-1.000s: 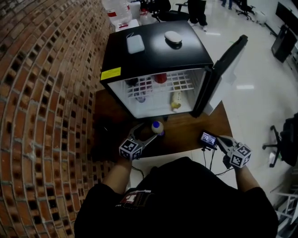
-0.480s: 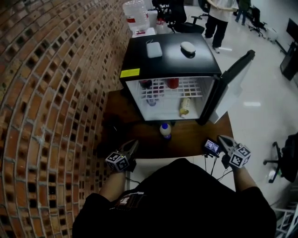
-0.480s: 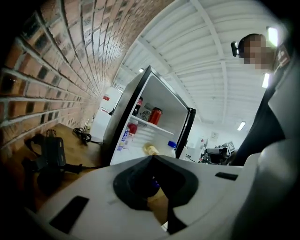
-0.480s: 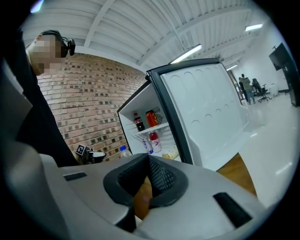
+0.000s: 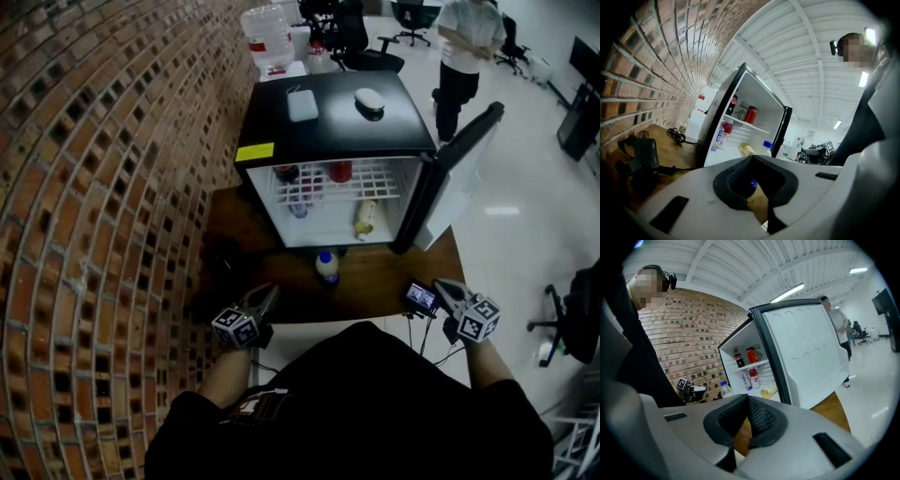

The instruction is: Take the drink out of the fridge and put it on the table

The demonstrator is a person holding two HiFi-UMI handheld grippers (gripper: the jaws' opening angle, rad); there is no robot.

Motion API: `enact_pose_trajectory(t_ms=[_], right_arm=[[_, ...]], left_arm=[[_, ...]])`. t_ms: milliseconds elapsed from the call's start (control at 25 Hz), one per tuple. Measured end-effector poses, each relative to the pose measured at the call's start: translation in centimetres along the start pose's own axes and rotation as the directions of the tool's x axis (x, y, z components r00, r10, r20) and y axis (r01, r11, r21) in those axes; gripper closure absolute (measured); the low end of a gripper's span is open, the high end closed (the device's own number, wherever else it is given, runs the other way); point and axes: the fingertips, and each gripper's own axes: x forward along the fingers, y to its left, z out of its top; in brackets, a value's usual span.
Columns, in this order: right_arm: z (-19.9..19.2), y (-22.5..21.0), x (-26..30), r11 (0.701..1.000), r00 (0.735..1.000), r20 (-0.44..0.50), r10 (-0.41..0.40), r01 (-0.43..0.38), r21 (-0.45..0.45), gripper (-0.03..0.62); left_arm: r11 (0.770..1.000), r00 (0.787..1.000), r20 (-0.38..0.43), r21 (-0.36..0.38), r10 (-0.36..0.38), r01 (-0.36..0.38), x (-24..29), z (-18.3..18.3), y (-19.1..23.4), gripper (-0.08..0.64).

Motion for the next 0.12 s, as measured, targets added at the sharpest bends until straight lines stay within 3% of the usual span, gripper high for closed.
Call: enact_pose_trajectory(t_ms=[120], right_arm=[[-0.04, 0.09, -0.20, 1.000, 1.000, -0.002, 0.007, -0.007, 0.000, 0.588]], left_arm=[[1.000, 1.000, 0.000, -0.007, -0.004, 0.004, -0.02, -0.08, -0.31, 0.546]])
